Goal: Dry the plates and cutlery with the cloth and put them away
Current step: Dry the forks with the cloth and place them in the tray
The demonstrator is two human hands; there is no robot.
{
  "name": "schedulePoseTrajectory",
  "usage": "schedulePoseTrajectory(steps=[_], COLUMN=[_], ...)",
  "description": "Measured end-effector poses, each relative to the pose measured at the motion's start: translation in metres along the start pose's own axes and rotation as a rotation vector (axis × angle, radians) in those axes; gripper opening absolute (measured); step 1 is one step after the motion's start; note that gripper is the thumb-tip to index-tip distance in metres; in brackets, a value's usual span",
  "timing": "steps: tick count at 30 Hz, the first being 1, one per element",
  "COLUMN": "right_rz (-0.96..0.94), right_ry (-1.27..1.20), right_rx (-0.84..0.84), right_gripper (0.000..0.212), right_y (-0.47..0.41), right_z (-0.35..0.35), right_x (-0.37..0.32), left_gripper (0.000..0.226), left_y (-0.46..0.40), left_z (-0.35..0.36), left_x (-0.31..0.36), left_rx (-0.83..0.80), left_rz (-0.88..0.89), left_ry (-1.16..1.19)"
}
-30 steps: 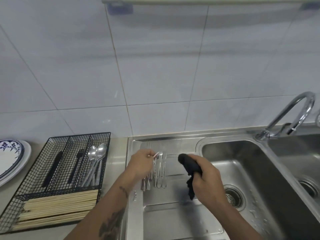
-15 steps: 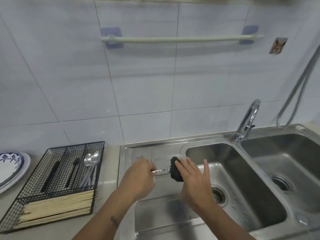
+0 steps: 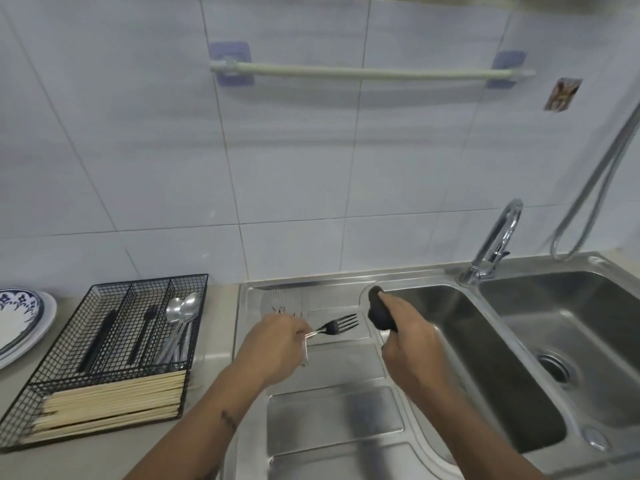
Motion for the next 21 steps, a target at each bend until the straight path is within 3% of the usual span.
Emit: schedulePoseTrajectory(steps=[3, 6, 10, 14, 16, 19, 21], right_rz=[-0.198, -0.412, -0.239, -0.436, -0.376, -0.074, -0.013], right_ry=[-0.022, 0.198, 0.324, 0.337, 0.315, 0.204, 0.145], right_rx=[-0.035, -0.125, -0.217, -0.236, -0.255, -0.221, -0.215], right_gripper=[0.067, 0.068, 0.077, 0.076, 0.074, 0.072, 0.070], right_y=[0.002, 0.012, 0.008, 0.008, 0.005, -0.004, -0.008], right_z=[0.017, 0.043, 0.058, 0.070, 0.070, 0.059, 0.055], right_x=[-0.035, -0.050, -0.031, -0.044, -0.035, -0.009, -0.003], left_gripper=[0.030, 0.027, 0.026, 0.021, 0.018, 0.021, 0.021], left_y=[-0.007, -0.012, -0.010, -0.011, -0.013, -0.007, -0.004], left_z=[0.002, -0.001, 0.000, 0.006, 0.013, 0.031, 0.038], left_x=[-0.002, -0.005, -0.020, -0.026, -0.028, -0.039, -0.047], left_rx=[0.006, 0.026, 0.007, -0.013, -0.044, -0.057, -0.009], left_rz=[-0.001, -0.012, -0.050, -0.062, -0.075, -0.180, -0.256], left_ry=[0.048, 0.138, 0.122, 0.224, 0.263, 0.450, 0.579])
Point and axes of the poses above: each hand's wrist, its own y-axis away from the middle knuckle, its own z-axis out of the palm, x = y × z, the point moved 5 cm from there along -y, towards the middle knuckle, and after that the axes turned 1 degree about z, right-handed, at the moved point
